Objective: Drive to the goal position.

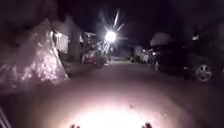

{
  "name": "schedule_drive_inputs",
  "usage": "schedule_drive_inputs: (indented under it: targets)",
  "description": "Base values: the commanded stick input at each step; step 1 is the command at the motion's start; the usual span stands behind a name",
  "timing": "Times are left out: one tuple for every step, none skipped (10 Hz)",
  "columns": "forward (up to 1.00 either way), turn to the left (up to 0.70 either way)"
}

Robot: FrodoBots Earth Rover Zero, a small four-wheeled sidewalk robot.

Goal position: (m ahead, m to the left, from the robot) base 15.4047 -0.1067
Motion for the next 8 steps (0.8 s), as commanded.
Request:
schedule_drive_inputs:
  targets:
    - [0.85,0.0]
    - [0.85,0.0]
    - [0.85,0.0]
    - [0.85,0.0]
    - [0.85,0.0]
    - [0.85,0.0]
    - [0.85,0.0]
    - [0.85,0.0]
